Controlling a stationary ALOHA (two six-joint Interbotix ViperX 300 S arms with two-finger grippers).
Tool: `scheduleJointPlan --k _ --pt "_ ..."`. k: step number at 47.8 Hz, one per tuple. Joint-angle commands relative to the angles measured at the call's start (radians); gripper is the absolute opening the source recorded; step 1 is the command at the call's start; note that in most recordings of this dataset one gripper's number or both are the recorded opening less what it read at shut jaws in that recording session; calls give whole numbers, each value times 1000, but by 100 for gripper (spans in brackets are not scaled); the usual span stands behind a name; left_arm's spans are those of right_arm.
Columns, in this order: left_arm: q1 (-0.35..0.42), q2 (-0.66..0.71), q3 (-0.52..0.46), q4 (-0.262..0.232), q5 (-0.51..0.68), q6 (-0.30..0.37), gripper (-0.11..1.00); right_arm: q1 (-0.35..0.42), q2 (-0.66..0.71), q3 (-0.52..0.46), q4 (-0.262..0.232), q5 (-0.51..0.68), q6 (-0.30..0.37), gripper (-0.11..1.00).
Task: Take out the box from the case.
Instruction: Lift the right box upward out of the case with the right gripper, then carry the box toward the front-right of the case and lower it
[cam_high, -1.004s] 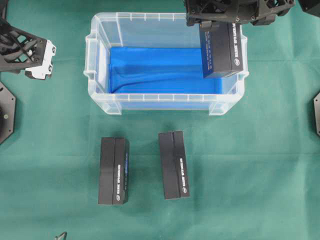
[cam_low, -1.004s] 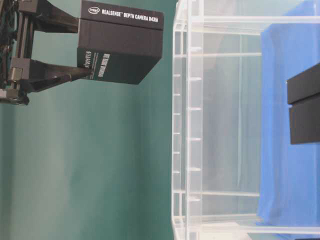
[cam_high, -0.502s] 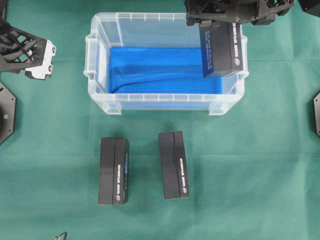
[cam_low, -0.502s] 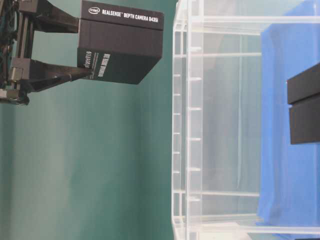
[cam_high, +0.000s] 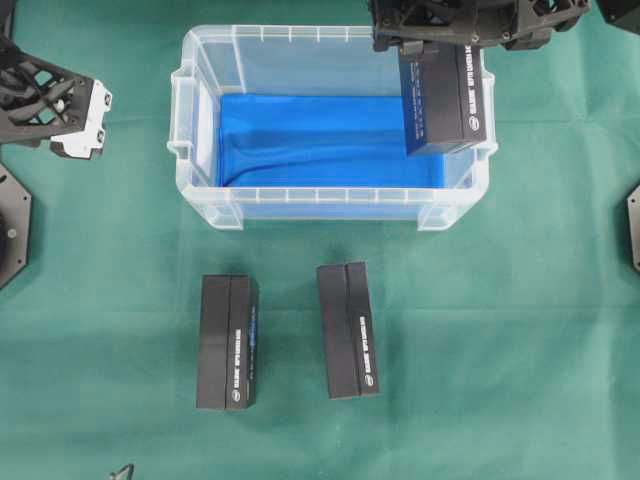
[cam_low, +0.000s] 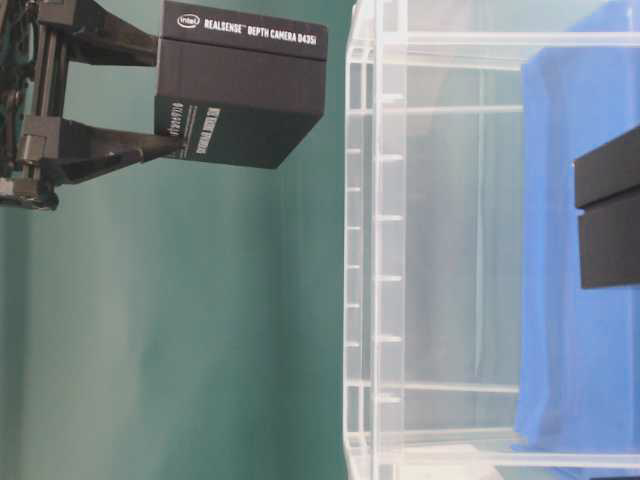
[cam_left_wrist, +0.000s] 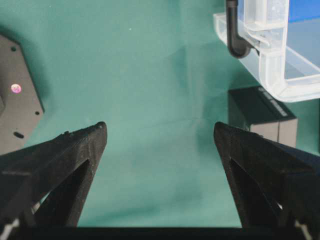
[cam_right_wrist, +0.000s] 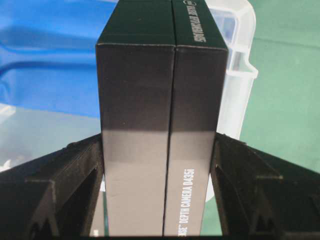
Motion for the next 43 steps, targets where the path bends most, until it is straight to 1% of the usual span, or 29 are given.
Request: scheduleJointPlan --k 1,8,13,18,27,33,43 --pt "-3 -3 -26 3 -2 0 96 5 -34 -28 -2 2 -2 64" --pt "-3 -3 -26 3 0 0 96 34 -37 -28 -2 0 0 64" --pt "-3 -3 -26 3 0 2 96 71 -43 -28 -2 2 6 64" --pt "-2 -3 -26 3 0 2 96 112 -48 -28 -5 5 44 64" --pt "-3 -3 -26 3 0 2 96 213 -55 -28 -43 38 109 64" --pt "-2 -3 -26 3 2 2 96 270 -55 -28 -46 61 149 64" --pt "-3 -3 -25 3 2 2 96 387 -52 -28 -54 81 222 64"
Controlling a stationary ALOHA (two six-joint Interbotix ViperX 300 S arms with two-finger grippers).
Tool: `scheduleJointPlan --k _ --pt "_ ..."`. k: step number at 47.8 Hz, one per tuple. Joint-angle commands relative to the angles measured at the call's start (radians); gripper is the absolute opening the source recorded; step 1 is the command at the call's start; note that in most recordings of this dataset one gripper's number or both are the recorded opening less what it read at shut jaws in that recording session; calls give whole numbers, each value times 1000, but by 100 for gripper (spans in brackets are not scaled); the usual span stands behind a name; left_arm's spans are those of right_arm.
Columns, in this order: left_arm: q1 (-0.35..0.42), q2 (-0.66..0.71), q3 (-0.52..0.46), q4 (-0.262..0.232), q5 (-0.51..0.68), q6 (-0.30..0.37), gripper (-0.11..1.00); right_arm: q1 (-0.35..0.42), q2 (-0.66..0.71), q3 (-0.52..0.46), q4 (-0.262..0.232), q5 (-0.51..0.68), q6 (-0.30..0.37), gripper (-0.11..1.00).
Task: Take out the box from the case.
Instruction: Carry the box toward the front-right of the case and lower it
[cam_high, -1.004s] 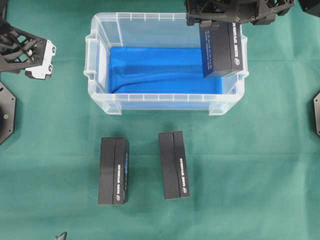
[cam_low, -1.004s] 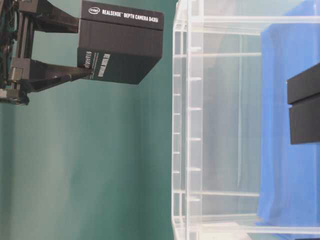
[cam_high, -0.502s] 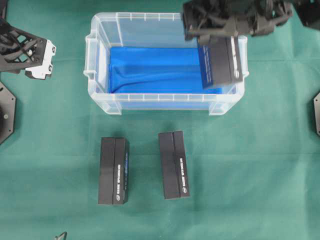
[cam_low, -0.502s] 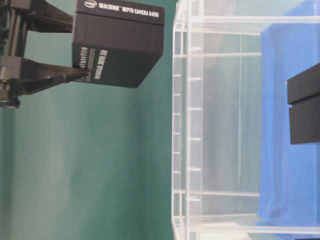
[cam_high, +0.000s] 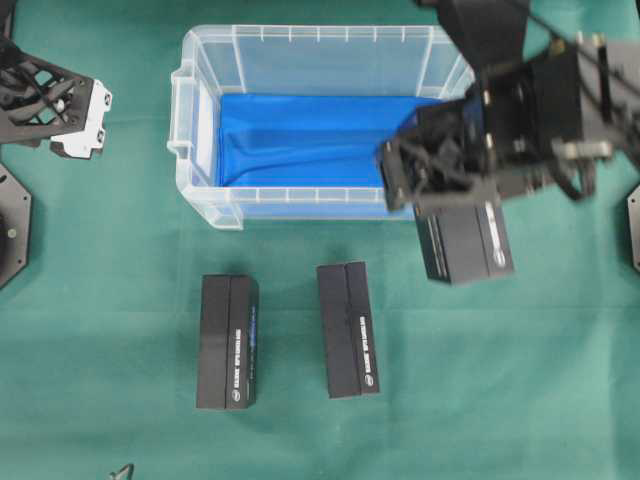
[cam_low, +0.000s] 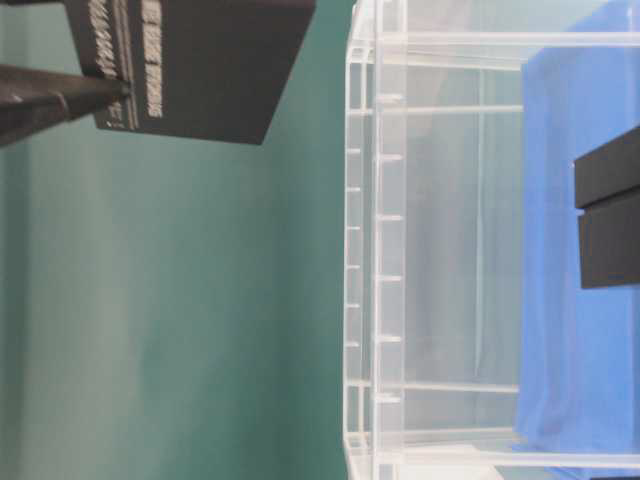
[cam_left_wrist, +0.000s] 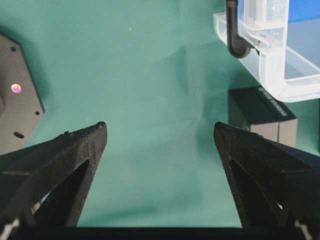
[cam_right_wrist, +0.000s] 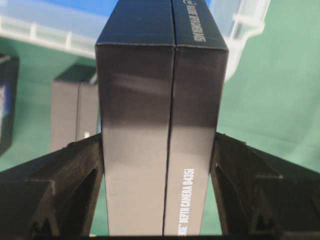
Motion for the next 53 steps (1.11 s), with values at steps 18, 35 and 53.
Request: scheduleJointPlan --k 18,35,53 --pt "-2 -5 -26 3 2 2 96 210 -23 -28 -5 3 199 64" --pt "-2 -5 -23 5 2 5 96 252 -11 -25 -9 6 256 64" --pt "0 -5 -23 5 2 8 96 253 18 87 -3 -67 272 64"
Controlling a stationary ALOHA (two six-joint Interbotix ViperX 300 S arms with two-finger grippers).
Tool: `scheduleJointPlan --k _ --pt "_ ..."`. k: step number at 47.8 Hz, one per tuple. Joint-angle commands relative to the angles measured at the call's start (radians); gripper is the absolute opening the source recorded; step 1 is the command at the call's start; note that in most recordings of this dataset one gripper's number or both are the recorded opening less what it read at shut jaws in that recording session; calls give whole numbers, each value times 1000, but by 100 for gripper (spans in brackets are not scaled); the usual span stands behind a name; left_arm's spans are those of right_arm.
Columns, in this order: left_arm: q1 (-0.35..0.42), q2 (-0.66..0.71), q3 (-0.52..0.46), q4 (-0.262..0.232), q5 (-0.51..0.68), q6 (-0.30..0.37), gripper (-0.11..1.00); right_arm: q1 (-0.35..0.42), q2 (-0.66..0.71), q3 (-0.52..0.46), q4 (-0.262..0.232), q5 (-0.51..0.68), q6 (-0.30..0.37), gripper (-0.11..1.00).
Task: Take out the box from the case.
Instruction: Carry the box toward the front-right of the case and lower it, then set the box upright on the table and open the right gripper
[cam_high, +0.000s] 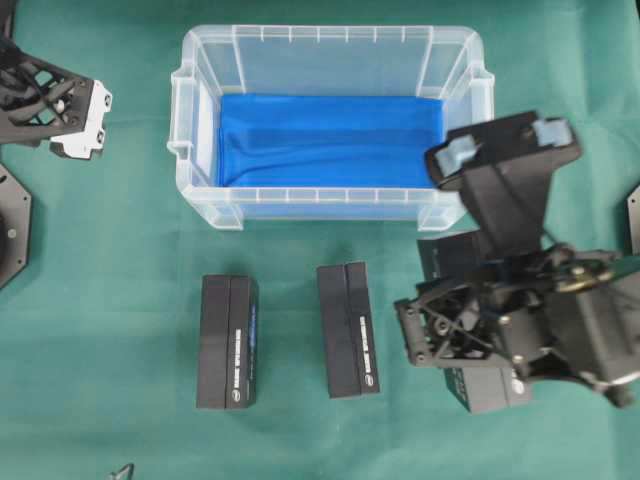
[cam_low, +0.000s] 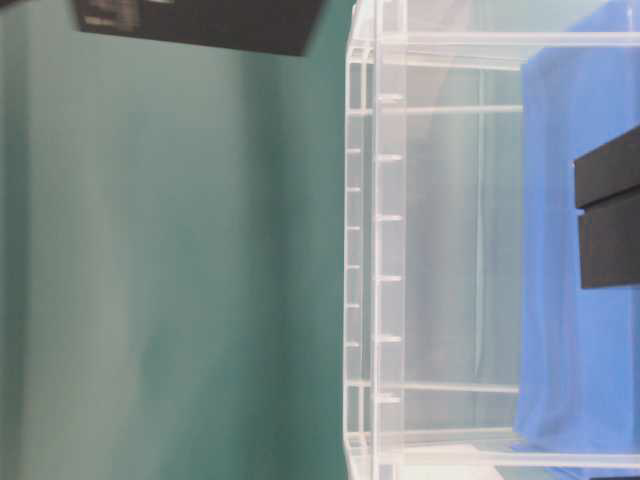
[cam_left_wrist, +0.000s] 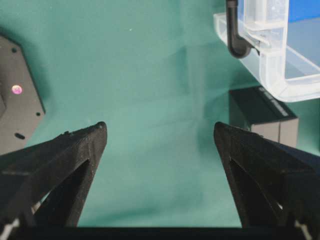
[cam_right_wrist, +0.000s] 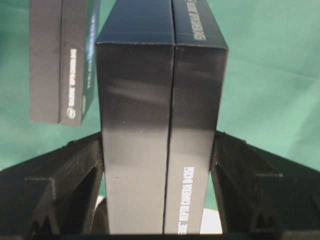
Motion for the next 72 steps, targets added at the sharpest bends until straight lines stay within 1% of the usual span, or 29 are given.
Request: scheduleJointPlan --k 1,6,10,19,29,38,42,47,72 --pt "-2 -3 -20 3 0 2 96 2 -12 18 2 -41 6 64" --pt "-2 -3 -21 3 0 2 96 2 -12 78 9 -112 37 64" --pt "-2 -5 -21 5 0 2 96 3 -12 124 25 -156 66 64" --pt "-2 -3 -21 5 -2 3 96 11 -12 218 34 -242 117 64" --pt "-2 -3 -20 8 -6 3 96 12 -12 321 58 -379 141 64" --pt "0 -3 -20 8 -6 3 96 12 -8 414 94 -529 143 64" --pt "0 -3 -20 8 -6 2 96 12 -2 439 107 -572 143 64" --pt "0 -3 -20 8 -6 2 96 12 5 454 110 -594 143 64" --pt "0 -3 -20 8 -8 0 96 12 9 457 107 -594 133 64"
